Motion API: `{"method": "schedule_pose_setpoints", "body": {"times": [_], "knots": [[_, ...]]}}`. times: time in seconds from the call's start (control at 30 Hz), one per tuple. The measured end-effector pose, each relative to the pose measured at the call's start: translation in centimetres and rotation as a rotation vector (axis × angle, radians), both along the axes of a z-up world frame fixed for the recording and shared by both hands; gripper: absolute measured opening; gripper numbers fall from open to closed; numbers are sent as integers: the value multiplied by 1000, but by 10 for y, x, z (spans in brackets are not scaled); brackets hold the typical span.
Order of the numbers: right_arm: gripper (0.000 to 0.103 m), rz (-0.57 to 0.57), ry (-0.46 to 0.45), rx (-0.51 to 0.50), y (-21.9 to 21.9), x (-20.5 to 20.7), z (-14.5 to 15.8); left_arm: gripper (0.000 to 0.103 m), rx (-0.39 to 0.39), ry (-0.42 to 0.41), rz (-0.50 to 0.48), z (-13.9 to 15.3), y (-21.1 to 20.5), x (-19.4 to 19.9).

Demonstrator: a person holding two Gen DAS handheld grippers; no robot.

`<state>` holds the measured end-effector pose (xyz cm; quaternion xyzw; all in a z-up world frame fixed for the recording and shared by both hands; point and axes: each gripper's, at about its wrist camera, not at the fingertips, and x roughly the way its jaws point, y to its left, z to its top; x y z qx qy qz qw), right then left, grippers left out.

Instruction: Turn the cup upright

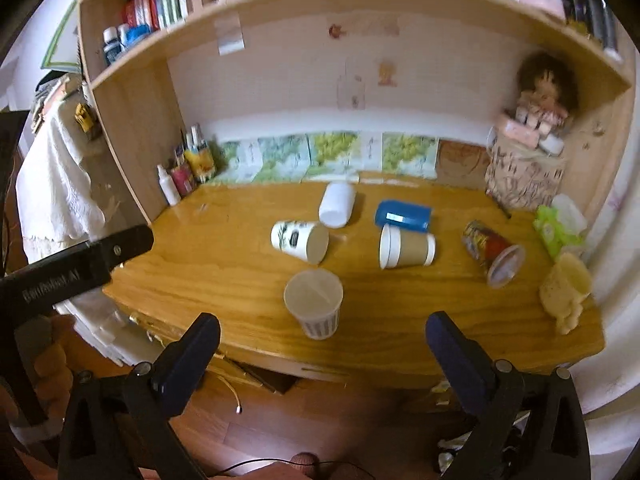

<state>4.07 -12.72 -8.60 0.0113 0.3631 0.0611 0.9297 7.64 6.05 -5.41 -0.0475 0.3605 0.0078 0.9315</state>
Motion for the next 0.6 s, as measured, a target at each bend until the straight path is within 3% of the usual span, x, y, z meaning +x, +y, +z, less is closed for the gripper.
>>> {"method": "schedule_pose_setpoints", "body": {"times": [0.13, 0.23, 0.6], "knots": [[103, -13, -29, 48, -2, -10, 14, 103, 52, -71, 24, 11, -4, -14], [103, -37, -70, 21, 0, -17, 19, 103, 86, -126, 37, 18, -5, -23], [103, -84, -180, 30, -5, -32, 29, 103, 131, -245, 1, 32, -13, -40]]}}
